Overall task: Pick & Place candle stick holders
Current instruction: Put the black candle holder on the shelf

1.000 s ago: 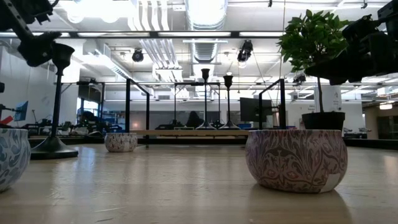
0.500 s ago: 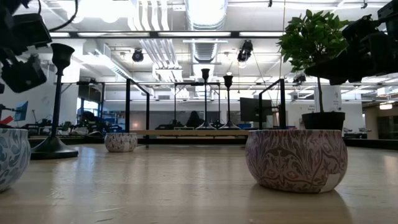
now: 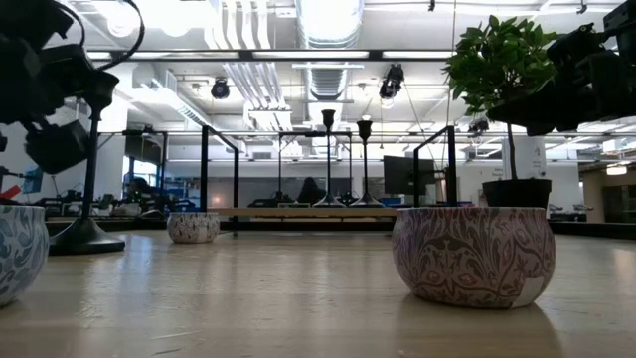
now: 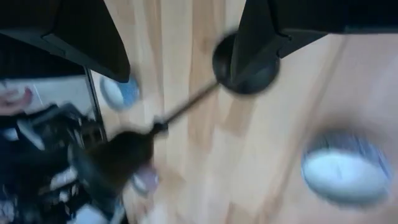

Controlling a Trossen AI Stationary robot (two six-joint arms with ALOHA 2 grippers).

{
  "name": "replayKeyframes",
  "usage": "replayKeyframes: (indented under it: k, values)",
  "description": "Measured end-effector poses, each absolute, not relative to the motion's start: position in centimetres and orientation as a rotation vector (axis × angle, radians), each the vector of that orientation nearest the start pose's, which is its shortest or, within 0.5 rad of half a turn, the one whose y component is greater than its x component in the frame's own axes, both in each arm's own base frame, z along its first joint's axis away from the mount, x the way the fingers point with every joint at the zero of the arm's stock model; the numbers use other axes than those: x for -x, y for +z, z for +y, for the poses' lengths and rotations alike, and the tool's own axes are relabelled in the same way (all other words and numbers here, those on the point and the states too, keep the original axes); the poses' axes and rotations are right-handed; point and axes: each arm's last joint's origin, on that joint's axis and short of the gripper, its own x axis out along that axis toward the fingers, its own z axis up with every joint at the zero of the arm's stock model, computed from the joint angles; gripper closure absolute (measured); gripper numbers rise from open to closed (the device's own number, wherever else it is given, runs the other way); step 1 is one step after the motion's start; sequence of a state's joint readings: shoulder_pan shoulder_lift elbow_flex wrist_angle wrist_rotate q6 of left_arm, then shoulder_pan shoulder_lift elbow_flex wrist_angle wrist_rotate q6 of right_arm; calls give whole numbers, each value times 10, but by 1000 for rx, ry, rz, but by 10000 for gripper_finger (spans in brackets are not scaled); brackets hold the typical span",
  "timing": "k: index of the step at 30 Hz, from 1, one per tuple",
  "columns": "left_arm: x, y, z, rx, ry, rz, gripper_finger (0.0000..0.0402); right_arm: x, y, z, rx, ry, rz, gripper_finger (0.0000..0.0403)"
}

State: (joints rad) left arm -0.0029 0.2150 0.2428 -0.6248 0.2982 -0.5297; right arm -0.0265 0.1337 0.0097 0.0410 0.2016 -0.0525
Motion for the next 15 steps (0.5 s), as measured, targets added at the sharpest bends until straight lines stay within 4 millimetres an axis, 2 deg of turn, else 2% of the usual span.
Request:
replayKeyframes:
  k: [4, 7, 12, 15]
  values:
    - [-90, 174, -5, 615, -16, 577, 117, -104, 160, -9, 59, -226, 89, 394]
    - [-92, 172, -6, 604, -46, 561, 117, -104, 160, -9, 59, -226, 89, 394]
    - [-92, 155, -7, 591, -74, 616, 117, -104, 160, -9, 59, -226, 88, 394]
    - [-94, 155, -8, 599, -122, 609, 117, -104, 160, -9, 59, -226, 89, 394]
